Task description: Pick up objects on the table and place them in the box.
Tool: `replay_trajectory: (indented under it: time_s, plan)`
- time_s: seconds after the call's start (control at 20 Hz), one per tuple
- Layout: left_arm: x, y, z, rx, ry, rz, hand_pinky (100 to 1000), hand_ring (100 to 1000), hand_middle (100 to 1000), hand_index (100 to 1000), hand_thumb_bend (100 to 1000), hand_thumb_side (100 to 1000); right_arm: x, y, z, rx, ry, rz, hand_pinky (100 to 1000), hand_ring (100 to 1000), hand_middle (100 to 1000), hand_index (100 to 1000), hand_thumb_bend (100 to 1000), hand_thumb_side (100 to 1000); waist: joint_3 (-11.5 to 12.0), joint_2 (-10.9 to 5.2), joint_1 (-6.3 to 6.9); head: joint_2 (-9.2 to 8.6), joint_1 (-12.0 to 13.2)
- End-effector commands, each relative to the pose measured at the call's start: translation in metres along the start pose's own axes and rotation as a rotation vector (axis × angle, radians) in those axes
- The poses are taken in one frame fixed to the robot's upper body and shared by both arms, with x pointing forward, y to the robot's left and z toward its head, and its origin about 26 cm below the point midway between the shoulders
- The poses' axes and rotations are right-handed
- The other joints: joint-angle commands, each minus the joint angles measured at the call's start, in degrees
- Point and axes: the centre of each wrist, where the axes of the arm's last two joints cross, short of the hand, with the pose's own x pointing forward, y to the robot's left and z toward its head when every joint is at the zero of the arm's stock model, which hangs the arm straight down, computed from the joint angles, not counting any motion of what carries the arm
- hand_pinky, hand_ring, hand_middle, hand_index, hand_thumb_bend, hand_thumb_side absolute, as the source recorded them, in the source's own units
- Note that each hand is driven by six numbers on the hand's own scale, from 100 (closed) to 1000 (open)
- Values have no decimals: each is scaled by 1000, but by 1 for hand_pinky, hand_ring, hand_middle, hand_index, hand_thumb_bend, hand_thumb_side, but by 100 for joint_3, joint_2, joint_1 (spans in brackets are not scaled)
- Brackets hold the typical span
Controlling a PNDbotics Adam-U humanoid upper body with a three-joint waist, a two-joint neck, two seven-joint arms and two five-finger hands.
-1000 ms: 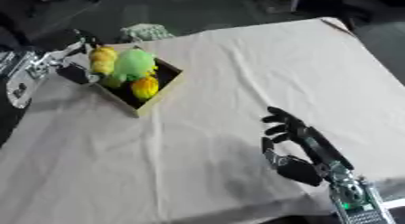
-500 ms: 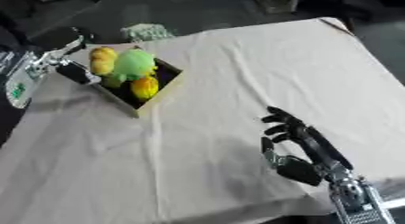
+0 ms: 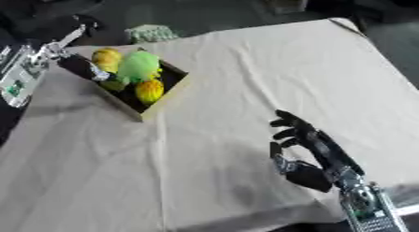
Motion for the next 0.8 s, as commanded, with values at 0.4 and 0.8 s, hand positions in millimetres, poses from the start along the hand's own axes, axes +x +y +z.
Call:
replay_trajectory:
  time_s: [0.4,0.8]
  plan:
    - [18,72,57,324,-180,231,720,719,740,864,802,464,2,-7,1,-31,-6,16,702,763,825,1000,100,304,149,-107,-2,26,-86]
    - [23,40,134,503,-145,537,684,697,706,834,776,439,1,-11,4,-105,1,13,681,730,793,996,100,307,512,-136,45,26,-88]
